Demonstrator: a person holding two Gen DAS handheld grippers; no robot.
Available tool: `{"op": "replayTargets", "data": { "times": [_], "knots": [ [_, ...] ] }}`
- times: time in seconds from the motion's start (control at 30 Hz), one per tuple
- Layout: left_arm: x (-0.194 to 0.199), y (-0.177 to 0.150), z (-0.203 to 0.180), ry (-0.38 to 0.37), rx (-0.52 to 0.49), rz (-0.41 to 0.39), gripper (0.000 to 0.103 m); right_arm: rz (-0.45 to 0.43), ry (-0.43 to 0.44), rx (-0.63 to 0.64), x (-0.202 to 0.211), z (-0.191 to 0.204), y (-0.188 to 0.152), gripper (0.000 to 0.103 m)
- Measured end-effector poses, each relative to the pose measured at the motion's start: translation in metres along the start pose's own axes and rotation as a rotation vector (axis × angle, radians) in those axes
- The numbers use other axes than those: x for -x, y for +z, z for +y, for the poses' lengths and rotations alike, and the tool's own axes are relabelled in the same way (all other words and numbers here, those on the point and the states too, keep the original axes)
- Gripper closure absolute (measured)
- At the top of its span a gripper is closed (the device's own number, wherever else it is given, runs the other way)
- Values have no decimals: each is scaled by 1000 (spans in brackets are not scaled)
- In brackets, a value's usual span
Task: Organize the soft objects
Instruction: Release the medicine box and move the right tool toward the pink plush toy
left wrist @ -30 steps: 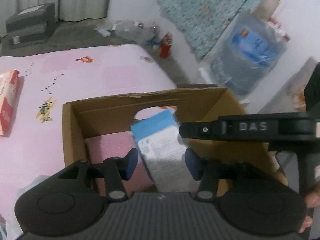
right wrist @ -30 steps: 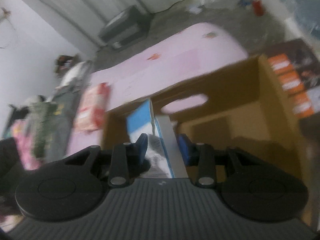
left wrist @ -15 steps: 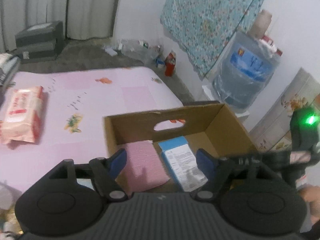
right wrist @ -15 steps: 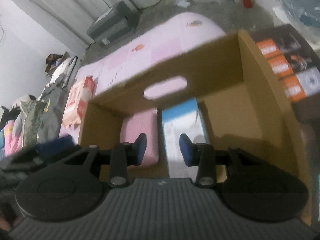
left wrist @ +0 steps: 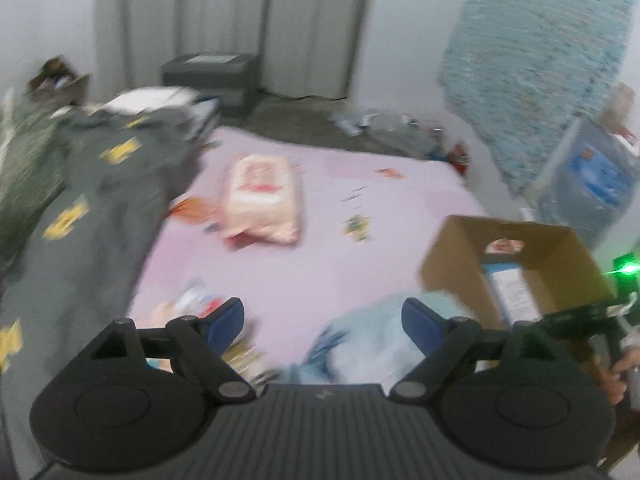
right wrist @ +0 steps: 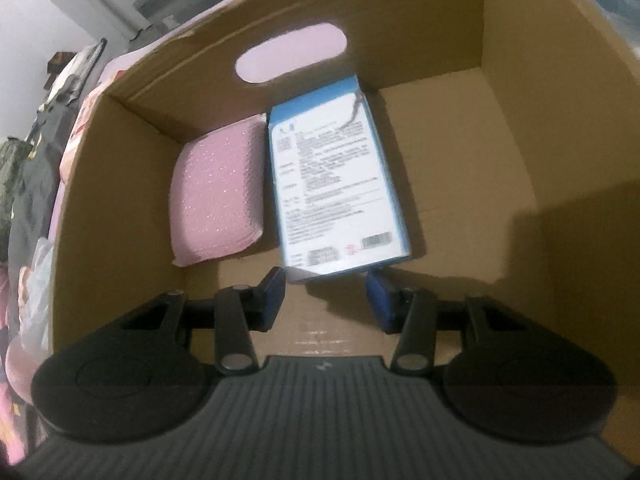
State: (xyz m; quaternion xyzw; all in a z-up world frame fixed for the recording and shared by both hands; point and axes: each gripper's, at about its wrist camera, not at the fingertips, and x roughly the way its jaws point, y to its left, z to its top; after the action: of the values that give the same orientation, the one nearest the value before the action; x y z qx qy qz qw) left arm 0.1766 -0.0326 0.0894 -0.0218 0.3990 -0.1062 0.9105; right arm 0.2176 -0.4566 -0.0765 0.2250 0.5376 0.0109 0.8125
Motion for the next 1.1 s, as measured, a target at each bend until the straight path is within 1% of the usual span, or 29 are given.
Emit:
{"op": "replayTargets", "data": {
  "times": [0.1,0.17,0.23,0.3,0.37,0.43,0.5,0.57,0.63,0.73,0.77,0.87,0.9,0.93,1.0,1.03,1.1],
  "knots": [
    [13,-15,36,56,49,-4,16,-12,-9,17,-1,7,-3,57],
    [22,-23,58,92,92,-9,16,-4,-13,13,0,7,-4,56],
    [32,-33,80,91,146,-13,16,-5,-24,16,6,11,-8,54],
    [41,-43,94,91,181,-17,16,-14,-37,40,16,18,-13,51],
    [49,-54,102,106,190,-27,16,-27,-68,87,30,28,-21,50],
    [59,-64,108,109,188,-38,16,-54,-118,148,49,42,-29,50],
    [67,-73,112,109,184,-49,16,-93,-127,188,70,54,-34,50],
    [70,-82,114,111,174,-57,16,-145,-79,217,97,73,-43,50],
    [72,-89,114,112,160,-65,17,-179,1,236,118,91,-47,50],
    [73,-100,111,107,118,-72,19,-195,153,272,139,130,-62,50],
    [73,-105,109,99,96,-73,19,-182,228,283,141,147,-69,50],
    [68,-118,102,62,41,-50,22,-111,398,322,136,189,-88,50],
    [65,-122,99,47,25,-36,25,-88,428,352,130,206,-95,50],
    [63,-125,96,36,12,-28,27,-69,443,380,126,220,-102,50],
    [59,-133,90,22,-19,-18,33,8,465,428,105,249,-113,50],
    [56,-135,87,21,-32,-14,34,53,473,432,95,257,-116,50],
    [52,-140,85,19,-54,-5,40,171,498,413,69,274,-127,50]
  ]
}}
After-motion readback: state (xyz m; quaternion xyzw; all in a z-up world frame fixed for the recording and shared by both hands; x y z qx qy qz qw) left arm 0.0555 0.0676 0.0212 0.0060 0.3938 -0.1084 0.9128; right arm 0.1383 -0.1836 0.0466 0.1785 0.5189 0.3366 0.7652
